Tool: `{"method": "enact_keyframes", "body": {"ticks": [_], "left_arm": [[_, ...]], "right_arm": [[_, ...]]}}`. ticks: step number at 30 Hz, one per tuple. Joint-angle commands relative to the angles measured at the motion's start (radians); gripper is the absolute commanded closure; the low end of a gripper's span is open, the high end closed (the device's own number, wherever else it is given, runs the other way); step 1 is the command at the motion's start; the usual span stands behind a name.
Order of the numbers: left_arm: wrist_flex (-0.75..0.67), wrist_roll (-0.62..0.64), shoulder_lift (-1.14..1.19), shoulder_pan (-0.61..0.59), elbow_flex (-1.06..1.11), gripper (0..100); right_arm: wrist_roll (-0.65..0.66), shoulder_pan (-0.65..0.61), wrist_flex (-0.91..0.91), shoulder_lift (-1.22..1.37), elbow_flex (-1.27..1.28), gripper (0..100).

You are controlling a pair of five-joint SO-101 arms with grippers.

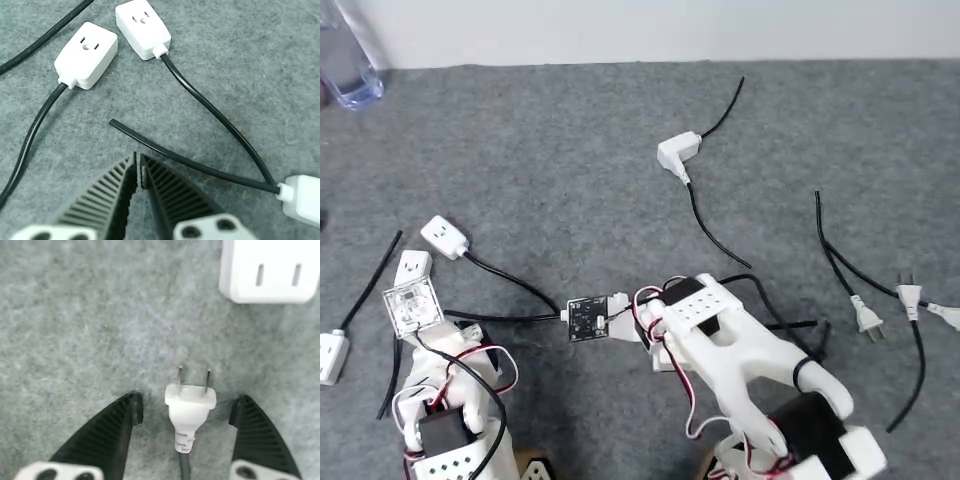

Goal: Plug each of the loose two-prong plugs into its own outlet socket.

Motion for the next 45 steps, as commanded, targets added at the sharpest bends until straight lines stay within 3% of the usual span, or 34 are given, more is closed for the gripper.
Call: {"method": "enact_keyframes", "body": {"ticks": [1, 18, 28, 34, 45], "left_arm": [[0.003, -0.006, -0.012, 0.005, -0.01, 99], [0.003, -0.006, -0.012, 0.003, -0.01, 99], [0.003, -0.006, -0.012, 0.003, -0.01, 99], [0.003, -0.006, -0.012, 0.003, -0.01, 99], [0.003, -0.006, -0.012, 0.003, -0.01, 99]], "right_arm": [[0.005, 0.024, 0.001, 0.062, -0.106, 73.4], [-0.038, 0.054, 0.001, 0.081, -0.123, 78.9], [-0.055, 0.108, 0.004, 0.079, -0.118, 73.1], [-0.054, 0.102, 0.004, 0.079, -0.117, 81.2], [-0.055, 0.107, 0.024, 0.079, -0.117, 81.2]]}}
